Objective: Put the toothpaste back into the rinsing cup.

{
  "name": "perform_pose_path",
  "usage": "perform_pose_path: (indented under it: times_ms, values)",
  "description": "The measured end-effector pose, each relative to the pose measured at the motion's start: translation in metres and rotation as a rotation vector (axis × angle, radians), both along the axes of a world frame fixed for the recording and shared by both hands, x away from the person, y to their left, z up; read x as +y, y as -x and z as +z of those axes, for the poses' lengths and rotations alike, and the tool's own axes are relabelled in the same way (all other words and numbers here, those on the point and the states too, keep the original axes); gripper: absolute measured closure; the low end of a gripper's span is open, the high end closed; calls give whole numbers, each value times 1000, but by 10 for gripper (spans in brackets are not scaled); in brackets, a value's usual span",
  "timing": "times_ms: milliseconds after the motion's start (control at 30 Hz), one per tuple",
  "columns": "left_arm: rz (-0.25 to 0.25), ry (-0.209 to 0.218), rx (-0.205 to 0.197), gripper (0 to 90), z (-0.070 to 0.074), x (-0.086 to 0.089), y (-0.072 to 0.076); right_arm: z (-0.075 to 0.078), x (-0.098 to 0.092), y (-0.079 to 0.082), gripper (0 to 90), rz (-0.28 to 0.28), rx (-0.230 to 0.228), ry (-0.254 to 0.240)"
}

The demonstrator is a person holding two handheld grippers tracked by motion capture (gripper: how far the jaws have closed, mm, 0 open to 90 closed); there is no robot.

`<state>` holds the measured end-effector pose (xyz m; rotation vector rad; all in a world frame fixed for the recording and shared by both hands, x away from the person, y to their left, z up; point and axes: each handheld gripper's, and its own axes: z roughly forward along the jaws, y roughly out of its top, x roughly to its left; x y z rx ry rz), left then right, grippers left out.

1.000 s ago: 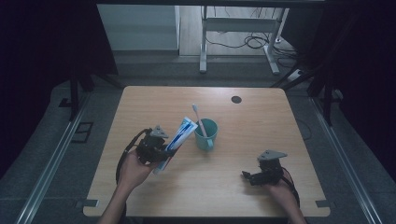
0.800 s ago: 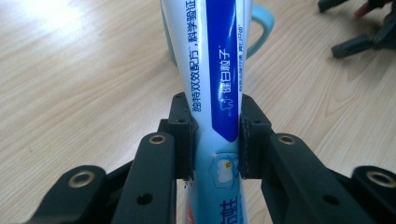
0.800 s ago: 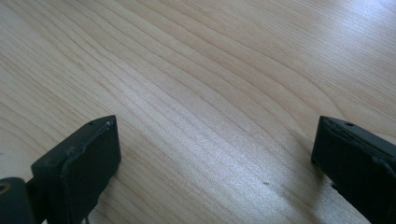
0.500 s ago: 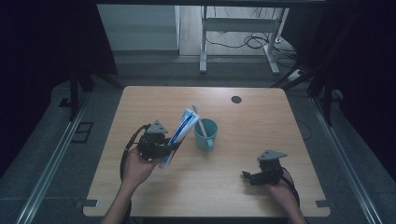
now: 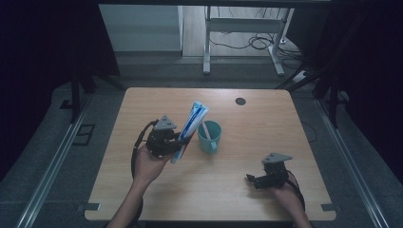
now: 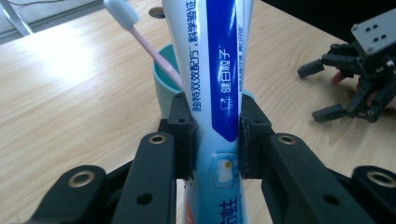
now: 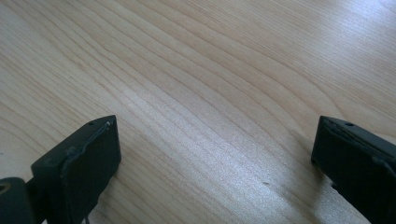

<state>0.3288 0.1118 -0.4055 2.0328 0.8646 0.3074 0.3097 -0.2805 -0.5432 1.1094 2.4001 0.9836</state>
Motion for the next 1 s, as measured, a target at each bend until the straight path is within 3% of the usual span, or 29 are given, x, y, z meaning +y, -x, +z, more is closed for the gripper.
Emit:
perform_pose_path:
  times_ms: [567,1000]
  values:
    - [11,29,-58,713,4,-28,-18,0,0,0,11,-1,0,-1]
    - [29,66,-75,713,3,-41,-29,0,0,0,10,-1,0,-1]
